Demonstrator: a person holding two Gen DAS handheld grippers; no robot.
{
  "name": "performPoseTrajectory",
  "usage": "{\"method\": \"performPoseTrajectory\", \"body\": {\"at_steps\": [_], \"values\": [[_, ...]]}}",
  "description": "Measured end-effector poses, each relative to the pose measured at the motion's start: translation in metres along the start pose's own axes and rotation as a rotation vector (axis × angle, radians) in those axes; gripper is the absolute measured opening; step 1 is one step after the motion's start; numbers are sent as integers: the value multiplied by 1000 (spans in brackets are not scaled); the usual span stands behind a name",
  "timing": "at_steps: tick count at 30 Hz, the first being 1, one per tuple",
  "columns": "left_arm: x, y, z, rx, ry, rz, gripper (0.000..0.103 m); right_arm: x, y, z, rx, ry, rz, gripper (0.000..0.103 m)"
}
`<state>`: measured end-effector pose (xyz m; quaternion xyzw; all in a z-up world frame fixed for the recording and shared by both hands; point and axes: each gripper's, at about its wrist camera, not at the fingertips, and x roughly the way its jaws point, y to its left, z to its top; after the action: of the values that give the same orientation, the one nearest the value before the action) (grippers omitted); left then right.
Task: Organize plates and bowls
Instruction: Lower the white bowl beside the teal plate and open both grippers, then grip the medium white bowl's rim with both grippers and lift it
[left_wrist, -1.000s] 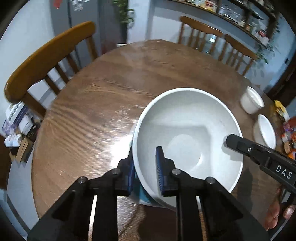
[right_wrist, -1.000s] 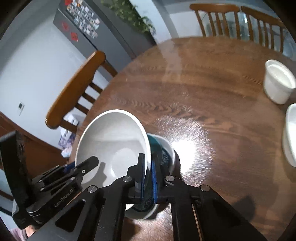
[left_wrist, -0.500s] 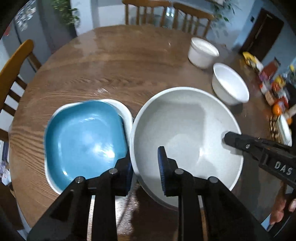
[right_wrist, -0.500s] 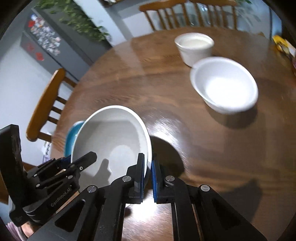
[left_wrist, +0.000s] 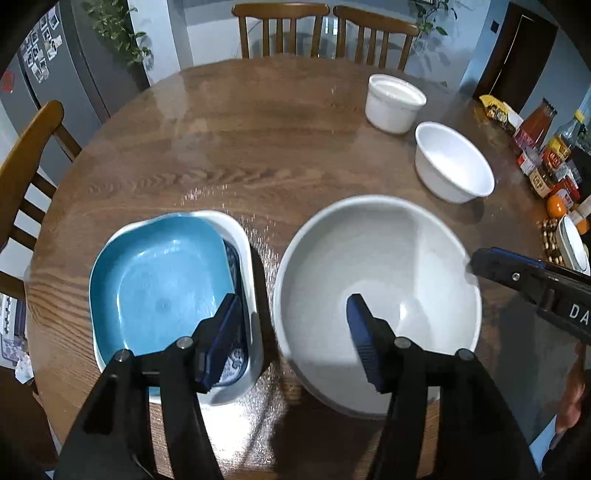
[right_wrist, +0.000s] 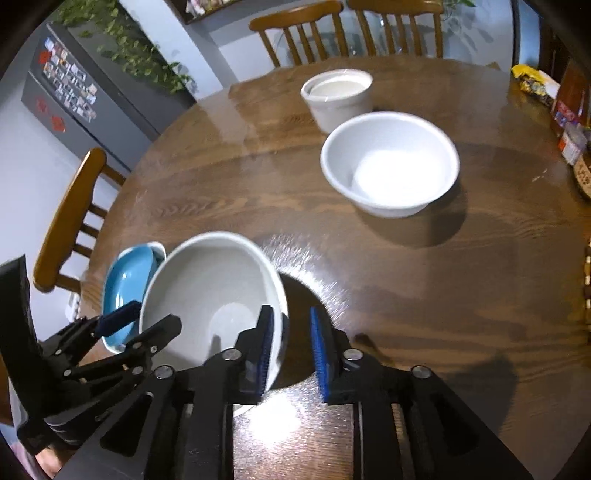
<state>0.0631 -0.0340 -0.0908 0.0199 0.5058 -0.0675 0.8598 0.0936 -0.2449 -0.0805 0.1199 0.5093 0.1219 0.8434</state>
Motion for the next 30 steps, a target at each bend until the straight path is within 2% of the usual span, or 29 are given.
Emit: {"method": "performPoseTrajectory", "body": {"at_steps": [9,16,21,30], "values": [[-9,-32,29,57,-71,-11,62,-26,-25,19,54,-85,-29,31],[5,-72,62,120,-108,-28,62,-33,-56,40,113,-137,-68,31],[23,-98,80,138,-105,-27,62,-27,-74,56,150,-155,-91,32],[62,-117,100,141,-35,-3,62,2,-104,71,209,-127,-102,32]]}}
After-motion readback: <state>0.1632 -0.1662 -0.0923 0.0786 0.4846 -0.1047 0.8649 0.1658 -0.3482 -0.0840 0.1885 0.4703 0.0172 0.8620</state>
